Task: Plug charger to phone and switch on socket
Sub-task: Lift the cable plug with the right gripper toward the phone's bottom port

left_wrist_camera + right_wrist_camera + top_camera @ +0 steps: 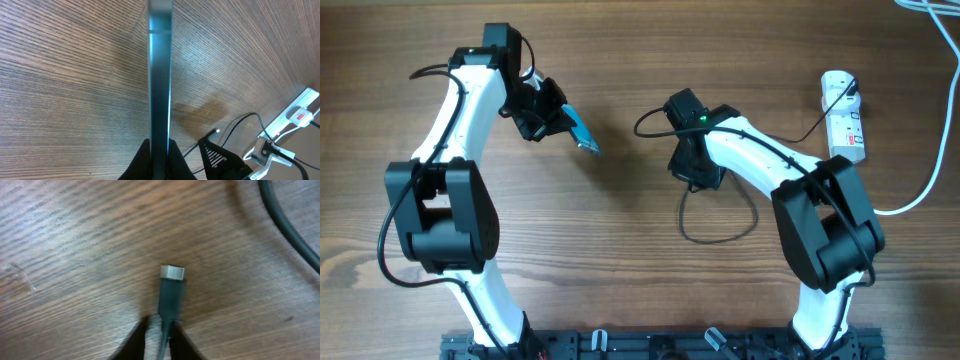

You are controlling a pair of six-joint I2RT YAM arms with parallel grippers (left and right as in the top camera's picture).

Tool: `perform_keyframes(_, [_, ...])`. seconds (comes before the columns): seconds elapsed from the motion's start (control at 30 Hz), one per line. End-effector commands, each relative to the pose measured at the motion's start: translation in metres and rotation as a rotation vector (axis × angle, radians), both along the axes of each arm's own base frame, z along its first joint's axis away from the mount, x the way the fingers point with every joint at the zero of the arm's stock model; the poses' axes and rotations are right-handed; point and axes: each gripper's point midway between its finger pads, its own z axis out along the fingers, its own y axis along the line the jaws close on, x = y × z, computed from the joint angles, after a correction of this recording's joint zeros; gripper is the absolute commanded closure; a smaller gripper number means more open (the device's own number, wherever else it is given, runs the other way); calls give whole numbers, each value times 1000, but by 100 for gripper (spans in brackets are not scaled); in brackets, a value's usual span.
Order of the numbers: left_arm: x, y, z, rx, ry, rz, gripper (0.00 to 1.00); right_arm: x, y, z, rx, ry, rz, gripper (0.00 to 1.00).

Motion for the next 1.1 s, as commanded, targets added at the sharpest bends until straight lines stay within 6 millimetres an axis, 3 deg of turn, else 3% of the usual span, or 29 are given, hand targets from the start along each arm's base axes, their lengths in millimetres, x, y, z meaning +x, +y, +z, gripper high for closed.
perform_keyframes(0.0, [2,-1,15,-4,-48,-13,96,-9,-9,-14,-41,30,-5,72])
perform_keyframes(0.33, [2,-1,15,-4,-48,-13,96,-8,-12,-14,-61,22,-24,71])
perform_keyframes(0.43, [2,-1,15,-5,-48,-13,96,-8,-12,-14,-61,22,-24,81])
perform_keyframes(0.6, [2,-1,15,-4,-48,-13,96,-7,-12,-14,-61,22,-21,84])
perform_keyframes(0.73, [2,-2,16,-13,-60,-35,96,-5,-9,-11,-44,20,-3,96])
perform_keyframes(0.9, [4,-42,48,-281,-235,-254,96,5,4,13,19,-12,114,96])
perform_keyframes(1.07, [16,-71,92,-536,-455,-373,96,-6,50,71,310,-66,337,96])
